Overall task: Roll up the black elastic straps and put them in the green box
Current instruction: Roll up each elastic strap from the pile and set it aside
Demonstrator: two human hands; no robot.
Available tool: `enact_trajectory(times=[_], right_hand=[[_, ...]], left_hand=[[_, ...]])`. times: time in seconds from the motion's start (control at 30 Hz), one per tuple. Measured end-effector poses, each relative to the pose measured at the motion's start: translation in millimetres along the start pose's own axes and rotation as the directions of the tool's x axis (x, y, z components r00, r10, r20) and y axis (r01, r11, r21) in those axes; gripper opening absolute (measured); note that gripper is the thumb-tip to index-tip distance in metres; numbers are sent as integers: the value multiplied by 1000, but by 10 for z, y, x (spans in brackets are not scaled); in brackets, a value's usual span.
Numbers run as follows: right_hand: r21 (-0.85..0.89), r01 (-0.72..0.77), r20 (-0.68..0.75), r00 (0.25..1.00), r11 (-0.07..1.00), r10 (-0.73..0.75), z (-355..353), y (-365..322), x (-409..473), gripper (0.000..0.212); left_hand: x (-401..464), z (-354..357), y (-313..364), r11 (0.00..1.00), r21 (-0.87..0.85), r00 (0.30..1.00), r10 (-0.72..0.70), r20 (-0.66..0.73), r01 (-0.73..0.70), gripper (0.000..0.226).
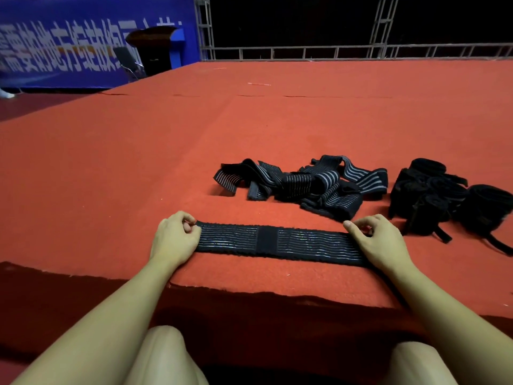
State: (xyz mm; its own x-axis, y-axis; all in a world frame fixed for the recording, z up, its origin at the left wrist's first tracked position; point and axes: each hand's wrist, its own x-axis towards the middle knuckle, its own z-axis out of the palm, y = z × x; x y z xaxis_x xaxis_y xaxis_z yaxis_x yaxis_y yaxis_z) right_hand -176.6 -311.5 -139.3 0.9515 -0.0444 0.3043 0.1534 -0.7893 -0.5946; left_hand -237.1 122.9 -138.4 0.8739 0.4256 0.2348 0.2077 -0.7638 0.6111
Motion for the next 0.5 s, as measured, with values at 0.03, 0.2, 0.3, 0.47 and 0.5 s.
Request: enact_trajectory(times=[0.03,0.2,0.3,0.47,0.5], right_hand=[[-22,9,6,1000,1000,-9,3,-3,3,30],[0,-17,143,990,1000,17,-15,7,37,19],[133,-81,313,949,988,36,-142,28,80,20],[331,-127,370,929,935,-4,-303,69,49,17],[352,-124,344,939,928,-6,-302,66,33,17]], left_hand=[[18,6,-5,1000,8,1000,-19,-6,19,11],[132,32,79,982,79,982,-177,64,172,39],[106,66,137,970,176,983,-178,48,167,45],[48,93,126,976,208,998,-65,9,62,45],[40,92,130,982,176,998,-67,1,66,46]])
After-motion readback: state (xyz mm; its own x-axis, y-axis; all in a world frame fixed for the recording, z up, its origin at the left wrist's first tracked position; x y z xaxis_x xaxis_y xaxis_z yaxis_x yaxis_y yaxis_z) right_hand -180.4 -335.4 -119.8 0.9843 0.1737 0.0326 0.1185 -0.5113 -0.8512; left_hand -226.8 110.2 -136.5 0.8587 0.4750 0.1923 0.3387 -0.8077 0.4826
